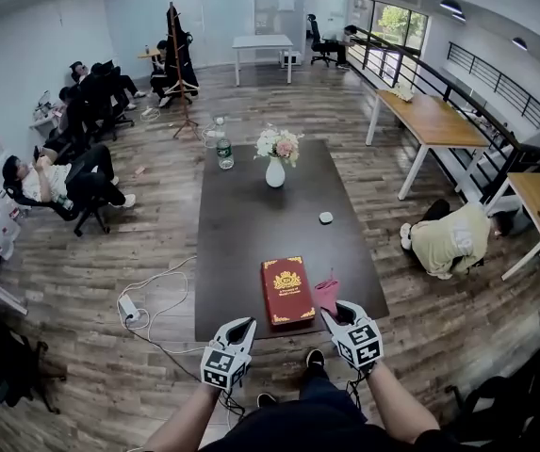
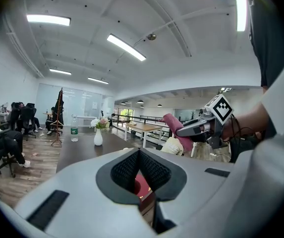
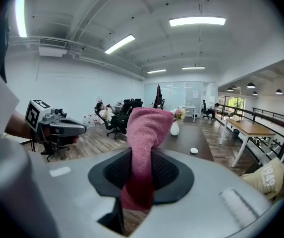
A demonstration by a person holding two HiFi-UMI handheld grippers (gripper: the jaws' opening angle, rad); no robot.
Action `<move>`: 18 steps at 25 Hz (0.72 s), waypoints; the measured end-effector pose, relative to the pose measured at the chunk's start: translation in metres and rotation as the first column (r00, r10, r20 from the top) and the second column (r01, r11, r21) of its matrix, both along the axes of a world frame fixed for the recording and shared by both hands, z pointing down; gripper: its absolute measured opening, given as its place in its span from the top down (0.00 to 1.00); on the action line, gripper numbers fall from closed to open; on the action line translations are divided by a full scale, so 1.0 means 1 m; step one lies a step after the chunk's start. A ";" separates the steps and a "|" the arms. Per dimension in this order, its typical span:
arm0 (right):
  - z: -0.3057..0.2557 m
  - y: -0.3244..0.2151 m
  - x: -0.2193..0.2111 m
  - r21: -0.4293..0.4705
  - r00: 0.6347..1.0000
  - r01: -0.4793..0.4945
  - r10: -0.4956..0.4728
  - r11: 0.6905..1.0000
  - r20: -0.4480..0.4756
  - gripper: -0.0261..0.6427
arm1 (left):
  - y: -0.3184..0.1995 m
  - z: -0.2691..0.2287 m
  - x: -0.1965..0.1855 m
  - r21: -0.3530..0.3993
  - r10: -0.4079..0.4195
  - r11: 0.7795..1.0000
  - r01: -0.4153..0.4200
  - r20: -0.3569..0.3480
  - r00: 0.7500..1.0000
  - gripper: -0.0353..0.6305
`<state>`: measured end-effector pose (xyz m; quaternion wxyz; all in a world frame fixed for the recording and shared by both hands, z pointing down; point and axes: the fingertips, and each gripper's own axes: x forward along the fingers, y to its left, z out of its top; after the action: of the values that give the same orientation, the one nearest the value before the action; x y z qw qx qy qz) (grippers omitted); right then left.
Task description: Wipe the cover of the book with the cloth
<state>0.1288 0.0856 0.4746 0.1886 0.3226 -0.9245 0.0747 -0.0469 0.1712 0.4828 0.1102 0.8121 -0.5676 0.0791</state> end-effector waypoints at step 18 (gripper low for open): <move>0.012 -0.151 -0.013 -0.023 0.985 0.171 -0.170 0.985 0.010 0.80 | -0.122 0.016 0.007 -0.061 -0.134 0.989 0.135 0.028 0.991 0.95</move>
<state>0.1155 -0.0656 0.4862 0.1946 0.2397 -0.9485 0.0705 -0.0401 0.0496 0.4984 0.1338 0.7671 -0.6196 0.0990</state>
